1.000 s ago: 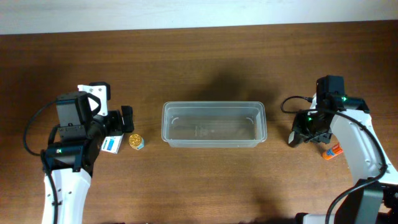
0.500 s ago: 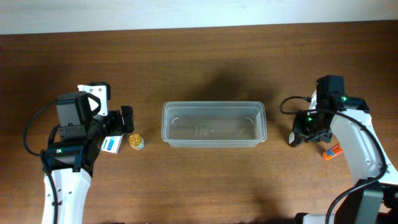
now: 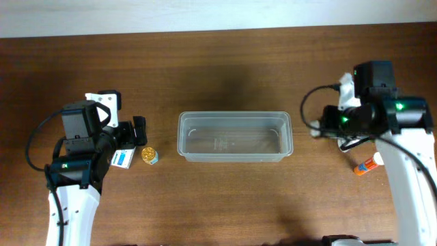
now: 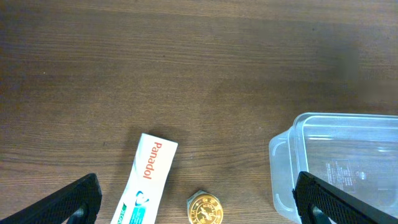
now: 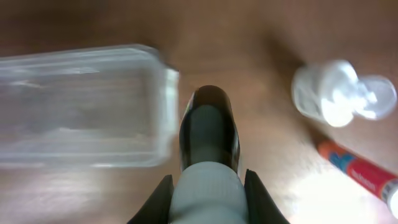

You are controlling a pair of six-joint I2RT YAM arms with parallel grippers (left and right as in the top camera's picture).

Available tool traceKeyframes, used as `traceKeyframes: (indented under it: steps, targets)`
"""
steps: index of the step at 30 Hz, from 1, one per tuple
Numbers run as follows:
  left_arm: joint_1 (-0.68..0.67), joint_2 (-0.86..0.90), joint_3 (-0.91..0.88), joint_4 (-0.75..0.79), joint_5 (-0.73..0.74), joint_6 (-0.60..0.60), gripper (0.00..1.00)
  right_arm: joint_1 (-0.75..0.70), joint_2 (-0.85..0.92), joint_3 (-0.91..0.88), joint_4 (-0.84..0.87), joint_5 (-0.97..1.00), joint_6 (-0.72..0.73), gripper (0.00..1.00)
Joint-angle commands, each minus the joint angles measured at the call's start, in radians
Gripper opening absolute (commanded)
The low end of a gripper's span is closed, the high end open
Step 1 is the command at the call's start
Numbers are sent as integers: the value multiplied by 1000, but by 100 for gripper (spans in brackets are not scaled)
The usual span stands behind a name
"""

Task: Pack container
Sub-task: 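Carry the bottle into the container's right end and release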

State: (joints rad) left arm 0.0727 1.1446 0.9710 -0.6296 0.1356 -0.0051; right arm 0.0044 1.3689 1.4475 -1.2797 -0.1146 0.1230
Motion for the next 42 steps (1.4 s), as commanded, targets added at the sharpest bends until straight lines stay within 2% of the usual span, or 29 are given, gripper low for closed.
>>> traceKeyframes:
  steps: [1,5,10,17,34,36,42]
  targets:
    - [4,2,21,0,18,-10,99,101,-21,58,3,-35,2,5]
    - [4,2,21,0,18,-10,99,215,5,54,50,-26,46,6]
    - [4,2,21,0,18,-10,99,278,101,34,76,11,75,5]
    - [4,2,21,-1,18,-10,99,277,260,26,82,57,146,4]
    - [4,2,21,0,18,-10,100,277,469,26,159,75,145,5]
    - [4,2,21,0,18,-10,99,277,469,26,159,75,145,9]
    - [4,2,21,0,18,-10,99,277,465,26,140,74,144,34]
